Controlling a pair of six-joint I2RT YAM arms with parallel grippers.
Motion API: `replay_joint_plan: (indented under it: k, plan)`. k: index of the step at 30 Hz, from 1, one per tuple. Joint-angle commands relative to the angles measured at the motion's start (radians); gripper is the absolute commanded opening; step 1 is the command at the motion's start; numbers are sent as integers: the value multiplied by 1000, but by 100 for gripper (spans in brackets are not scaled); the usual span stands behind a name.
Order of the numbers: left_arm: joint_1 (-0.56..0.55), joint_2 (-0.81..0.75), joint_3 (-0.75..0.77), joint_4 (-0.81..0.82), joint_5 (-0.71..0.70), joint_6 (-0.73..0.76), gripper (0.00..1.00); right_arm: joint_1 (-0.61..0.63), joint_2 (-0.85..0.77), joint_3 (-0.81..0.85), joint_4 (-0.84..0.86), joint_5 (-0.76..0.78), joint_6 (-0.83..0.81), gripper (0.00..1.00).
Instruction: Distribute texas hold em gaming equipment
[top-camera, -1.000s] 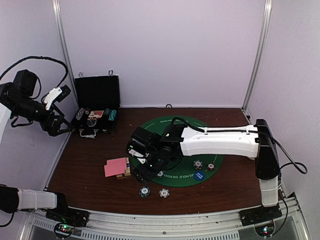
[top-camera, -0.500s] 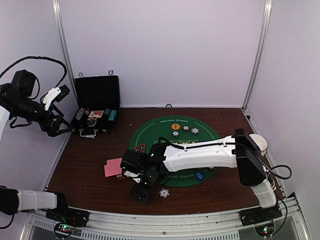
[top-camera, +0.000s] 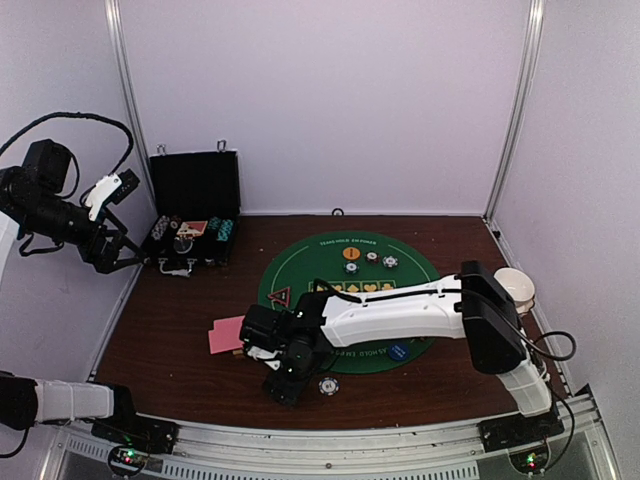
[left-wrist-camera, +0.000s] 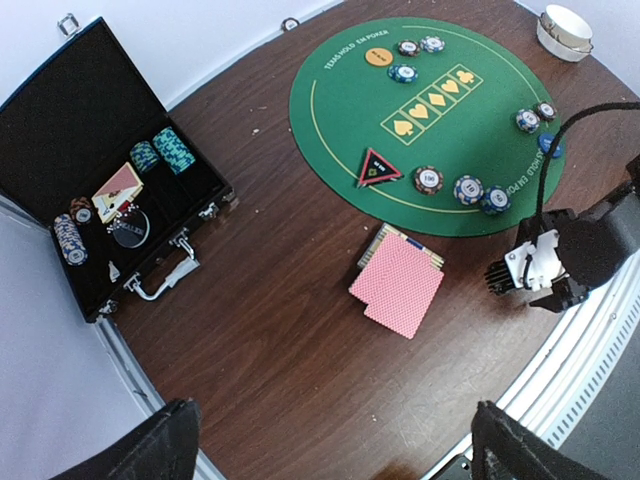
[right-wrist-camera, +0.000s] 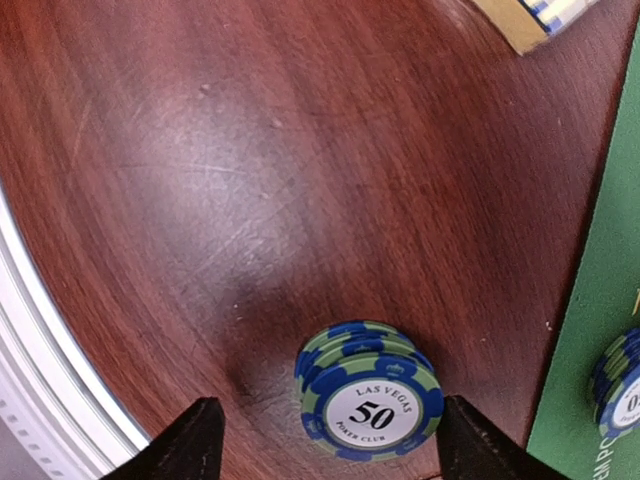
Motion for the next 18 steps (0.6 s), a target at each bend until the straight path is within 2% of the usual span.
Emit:
replay_joint_plan:
  k: [1,8,18]
  plan:
    - [6,-7,30,-1,17,14,98,-13,14,28,-3,-2,2,72]
    - [6,-4,31,-1,20,14,97,-24,10,28,0,-2,6,56]
    - [6,-9,33,-1,15,18,98,-25,25,32,0,-20,10,54]
